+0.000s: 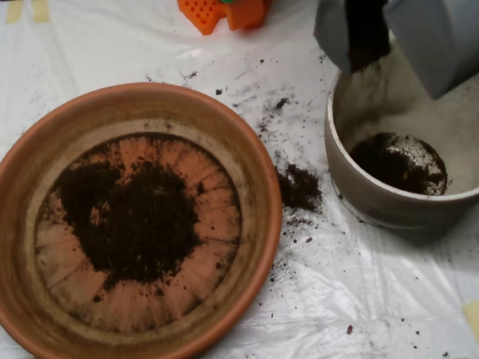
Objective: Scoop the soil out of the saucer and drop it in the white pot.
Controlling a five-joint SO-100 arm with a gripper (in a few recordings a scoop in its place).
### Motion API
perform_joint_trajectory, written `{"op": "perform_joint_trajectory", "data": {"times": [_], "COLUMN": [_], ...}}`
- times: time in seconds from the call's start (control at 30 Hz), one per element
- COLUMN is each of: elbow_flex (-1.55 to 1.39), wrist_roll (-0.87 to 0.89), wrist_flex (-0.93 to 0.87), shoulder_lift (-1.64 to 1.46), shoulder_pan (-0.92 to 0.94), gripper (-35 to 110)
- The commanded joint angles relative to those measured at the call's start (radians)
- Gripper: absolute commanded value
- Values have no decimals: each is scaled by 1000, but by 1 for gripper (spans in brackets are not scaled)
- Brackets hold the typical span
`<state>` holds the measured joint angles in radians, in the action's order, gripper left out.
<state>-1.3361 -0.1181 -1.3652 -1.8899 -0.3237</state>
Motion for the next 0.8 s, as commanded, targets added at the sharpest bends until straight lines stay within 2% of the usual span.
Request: {"op": "perform_joint_trajectory", "data": {"times": [0.0,0.37,0.77], "elbow_flex": [-147,-449,-769], "wrist_roll": [21,115,78], "wrist_flex": [129,322,469], "shoulder_lift": [-196,-347,-301], "shoulder_pan": [110,411,669], "gripper": [32,32,35]}}
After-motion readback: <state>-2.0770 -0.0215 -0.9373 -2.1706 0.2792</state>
